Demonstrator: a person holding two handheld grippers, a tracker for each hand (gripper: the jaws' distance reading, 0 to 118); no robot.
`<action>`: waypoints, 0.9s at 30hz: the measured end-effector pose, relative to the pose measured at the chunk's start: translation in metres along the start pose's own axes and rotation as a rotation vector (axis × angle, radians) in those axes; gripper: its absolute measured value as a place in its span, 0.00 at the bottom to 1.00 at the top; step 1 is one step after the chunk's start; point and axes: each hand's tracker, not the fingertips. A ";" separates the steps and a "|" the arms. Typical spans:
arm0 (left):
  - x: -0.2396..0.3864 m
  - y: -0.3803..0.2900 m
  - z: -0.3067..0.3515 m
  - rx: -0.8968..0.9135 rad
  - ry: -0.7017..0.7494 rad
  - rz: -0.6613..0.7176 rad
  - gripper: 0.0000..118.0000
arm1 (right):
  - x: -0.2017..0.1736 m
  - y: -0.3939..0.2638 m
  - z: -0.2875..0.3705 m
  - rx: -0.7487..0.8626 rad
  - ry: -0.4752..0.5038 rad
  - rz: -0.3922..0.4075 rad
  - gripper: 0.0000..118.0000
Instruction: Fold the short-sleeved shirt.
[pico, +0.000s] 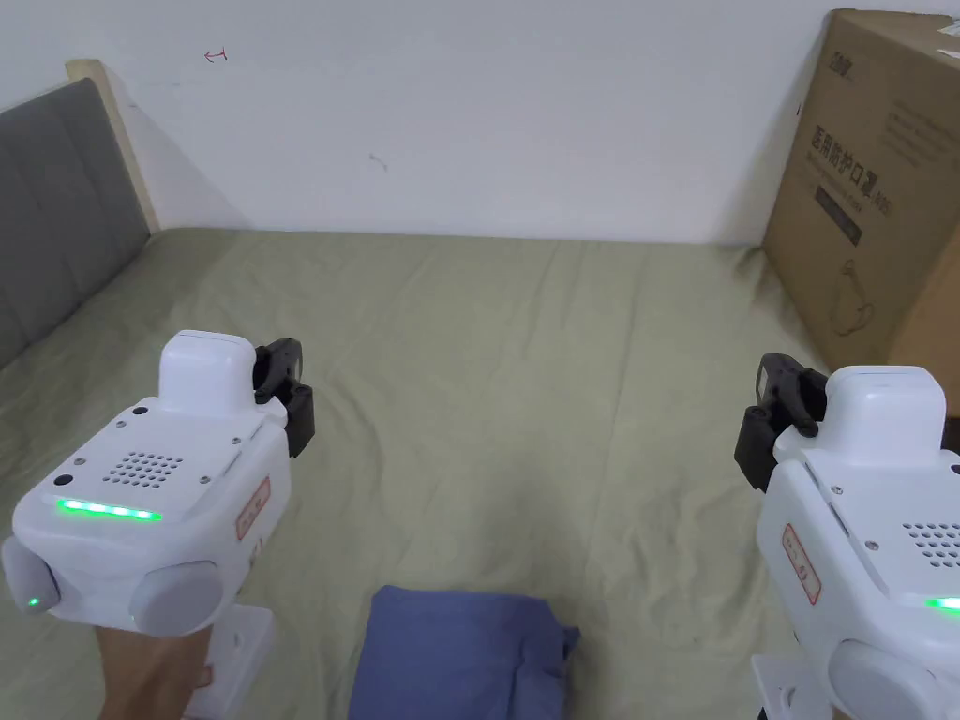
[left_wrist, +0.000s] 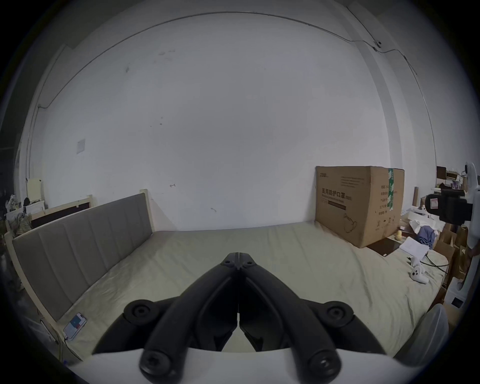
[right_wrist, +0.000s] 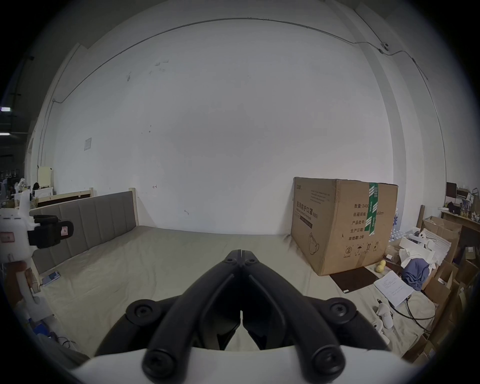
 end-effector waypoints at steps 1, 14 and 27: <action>-0.004 -0.001 0.001 -0.003 0.008 0.009 0.00 | -0.001 -0.001 0.000 0.001 0.001 0.004 0.00; -0.021 -0.015 0.009 -0.017 0.057 0.036 0.00 | -0.016 -0.013 -0.006 -0.014 0.021 0.017 0.00; -0.039 -0.031 0.013 -0.052 0.038 0.070 0.00 | -0.100 -0.166 -0.039 -0.326 0.166 0.037 0.00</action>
